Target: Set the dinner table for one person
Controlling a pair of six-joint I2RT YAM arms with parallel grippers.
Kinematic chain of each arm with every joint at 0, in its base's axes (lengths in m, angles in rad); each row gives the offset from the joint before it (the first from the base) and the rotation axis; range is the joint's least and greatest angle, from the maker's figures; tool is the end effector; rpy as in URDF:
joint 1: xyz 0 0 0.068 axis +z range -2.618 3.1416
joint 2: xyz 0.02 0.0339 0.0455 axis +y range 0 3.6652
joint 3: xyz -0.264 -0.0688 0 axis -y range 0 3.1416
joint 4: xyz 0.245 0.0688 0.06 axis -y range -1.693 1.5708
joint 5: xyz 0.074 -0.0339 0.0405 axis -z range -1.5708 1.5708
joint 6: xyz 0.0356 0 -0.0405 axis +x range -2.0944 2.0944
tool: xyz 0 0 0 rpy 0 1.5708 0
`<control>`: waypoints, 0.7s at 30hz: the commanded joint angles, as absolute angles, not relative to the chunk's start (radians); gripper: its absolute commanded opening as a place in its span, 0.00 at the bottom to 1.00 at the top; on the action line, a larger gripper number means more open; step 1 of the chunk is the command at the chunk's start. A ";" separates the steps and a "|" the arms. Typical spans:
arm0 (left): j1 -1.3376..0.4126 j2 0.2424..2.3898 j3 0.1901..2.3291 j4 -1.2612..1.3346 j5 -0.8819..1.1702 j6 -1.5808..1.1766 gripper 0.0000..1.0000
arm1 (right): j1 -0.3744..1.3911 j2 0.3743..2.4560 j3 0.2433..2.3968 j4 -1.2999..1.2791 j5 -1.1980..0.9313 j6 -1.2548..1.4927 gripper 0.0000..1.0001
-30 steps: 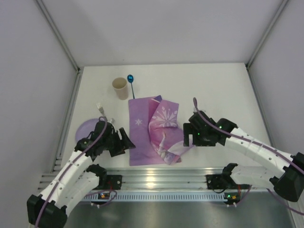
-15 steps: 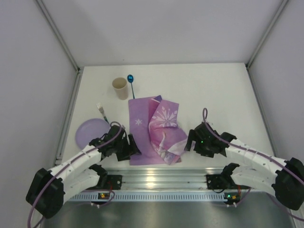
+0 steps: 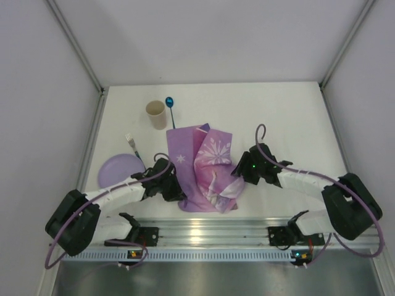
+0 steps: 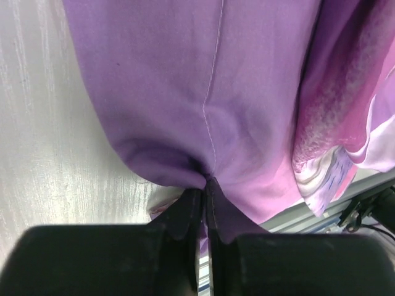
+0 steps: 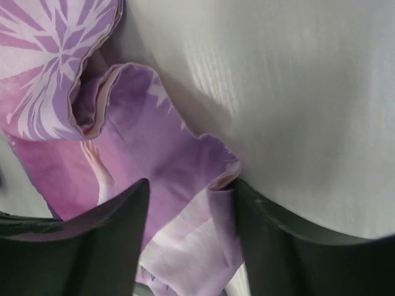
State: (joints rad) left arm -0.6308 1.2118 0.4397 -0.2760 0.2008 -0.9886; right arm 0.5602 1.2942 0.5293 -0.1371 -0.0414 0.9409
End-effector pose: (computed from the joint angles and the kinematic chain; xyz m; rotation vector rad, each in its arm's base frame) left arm 0.1565 -0.1231 0.1384 -0.4285 2.7979 -0.7446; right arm 0.1976 0.1257 0.1551 0.4741 2.5594 0.6562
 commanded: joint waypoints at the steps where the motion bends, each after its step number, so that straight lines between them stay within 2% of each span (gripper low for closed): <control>1: -0.637 1.244 0.419 -0.396 0.061 -0.999 0.04 | 0.545 1.417 0.535 -0.143 -0.074 0.899 0.51; 2: -0.635 1.238 0.425 -0.403 0.051 -1.000 0.01 | 0.542 1.433 0.552 -0.156 -0.077 0.881 0.39; 4: -0.635 1.239 0.443 -0.422 0.045 -1.000 0.00 | 0.526 1.430 0.567 -0.178 -0.084 0.859 0.24; 5: -0.635 1.242 0.452 -0.432 0.040 -1.000 0.00 | 0.517 1.427 0.584 -0.211 -0.086 0.841 0.06; 6: -0.635 1.247 0.474 -0.457 0.029 -0.993 0.00 | 0.494 1.421 0.594 -0.234 -0.086 0.835 0.00; 11: -0.629 1.278 0.577 -0.558 -0.032 -0.959 0.00 | 0.361 1.310 0.644 -0.377 -0.069 0.793 0.00; 16: -0.578 1.348 0.735 -0.699 -0.069 -0.881 0.00 | 0.053 1.171 0.673 -0.569 0.035 0.749 0.00; 17: -0.556 1.364 0.768 -0.712 -0.069 -0.868 0.00 | 0.017 1.181 0.710 -0.672 0.079 0.729 0.00; 21: -0.508 1.370 0.830 -0.799 -0.090 -0.844 0.00 | -0.038 1.151 0.729 -0.822 0.282 0.747 0.00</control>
State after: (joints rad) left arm -0.5358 1.3708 0.7704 -0.6571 -0.0284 -0.8768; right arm -0.0044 1.1816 0.6968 -0.6048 0.0944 0.7658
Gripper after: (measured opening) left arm 0.026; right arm 0.016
